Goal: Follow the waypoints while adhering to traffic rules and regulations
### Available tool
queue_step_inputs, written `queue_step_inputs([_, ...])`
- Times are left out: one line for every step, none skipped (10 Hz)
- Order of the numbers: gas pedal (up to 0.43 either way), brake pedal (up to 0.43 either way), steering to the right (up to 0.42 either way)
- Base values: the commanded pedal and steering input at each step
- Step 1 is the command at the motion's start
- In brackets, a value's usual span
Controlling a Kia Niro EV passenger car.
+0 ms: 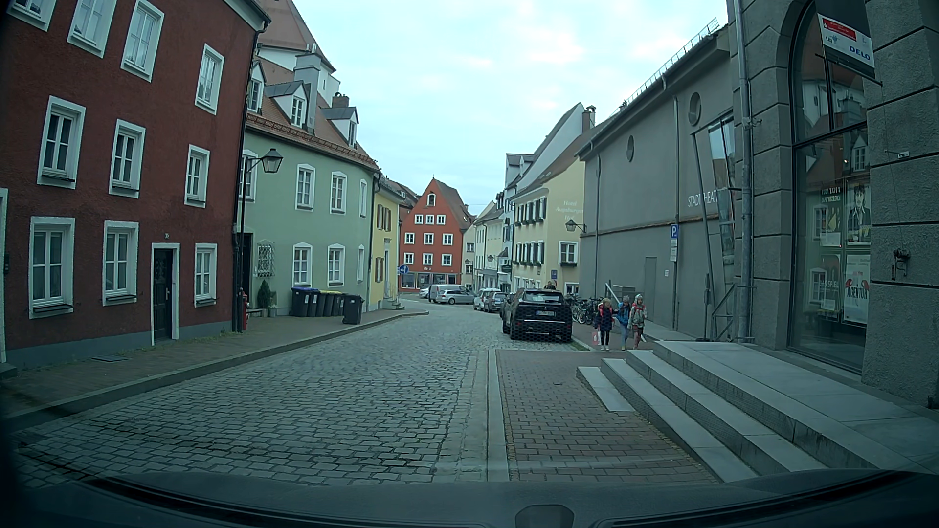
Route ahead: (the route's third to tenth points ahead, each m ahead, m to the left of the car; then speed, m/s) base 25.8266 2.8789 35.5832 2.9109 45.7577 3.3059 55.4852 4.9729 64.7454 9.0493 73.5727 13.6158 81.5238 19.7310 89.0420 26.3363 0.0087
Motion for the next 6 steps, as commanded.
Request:
queue_step_inputs([0.000, 0.299, -0.220])
queue_step_inputs([0.000, 0.293, -0.220])
queue_step_inputs([0.000, 0.299, -0.220])
queue_step_inputs([0.000, 0.299, -0.220])
queue_step_inputs([0.000, 0.299, -0.221])
queue_step_inputs([0.000, 0.299, -0.220])
